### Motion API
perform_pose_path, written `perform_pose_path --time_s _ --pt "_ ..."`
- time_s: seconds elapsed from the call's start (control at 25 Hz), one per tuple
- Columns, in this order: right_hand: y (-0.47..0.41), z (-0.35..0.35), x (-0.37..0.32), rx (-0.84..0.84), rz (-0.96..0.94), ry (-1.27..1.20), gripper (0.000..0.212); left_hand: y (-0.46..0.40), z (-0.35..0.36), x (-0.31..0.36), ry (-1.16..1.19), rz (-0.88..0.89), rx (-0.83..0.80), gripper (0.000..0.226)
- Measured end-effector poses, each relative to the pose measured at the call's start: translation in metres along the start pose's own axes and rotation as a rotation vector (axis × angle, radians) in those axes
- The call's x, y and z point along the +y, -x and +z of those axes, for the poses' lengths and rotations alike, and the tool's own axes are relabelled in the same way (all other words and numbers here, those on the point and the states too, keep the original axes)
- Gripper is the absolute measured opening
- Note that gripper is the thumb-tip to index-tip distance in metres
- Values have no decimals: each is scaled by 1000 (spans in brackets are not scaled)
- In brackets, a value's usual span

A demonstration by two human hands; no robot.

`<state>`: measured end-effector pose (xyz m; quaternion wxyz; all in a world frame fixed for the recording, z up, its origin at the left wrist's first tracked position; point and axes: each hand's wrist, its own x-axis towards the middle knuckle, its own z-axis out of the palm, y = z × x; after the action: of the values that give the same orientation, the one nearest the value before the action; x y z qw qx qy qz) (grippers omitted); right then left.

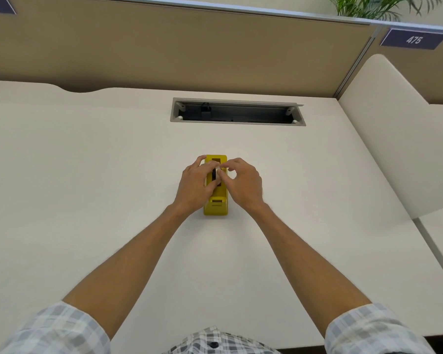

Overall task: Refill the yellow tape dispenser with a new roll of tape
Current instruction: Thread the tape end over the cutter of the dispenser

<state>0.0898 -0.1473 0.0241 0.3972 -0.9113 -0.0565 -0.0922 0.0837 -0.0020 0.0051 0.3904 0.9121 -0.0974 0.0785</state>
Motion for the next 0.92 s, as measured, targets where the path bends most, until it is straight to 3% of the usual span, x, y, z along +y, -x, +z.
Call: perform_pose_path --time_s 0.28,0.92 --pt "-2 -4 0 4 -83 127 20 1 0 2 -15 -92 -21 34" --pt "-7 -10 -5 -30 -231 323 23 3 4 -1 -5 -2 27 29"
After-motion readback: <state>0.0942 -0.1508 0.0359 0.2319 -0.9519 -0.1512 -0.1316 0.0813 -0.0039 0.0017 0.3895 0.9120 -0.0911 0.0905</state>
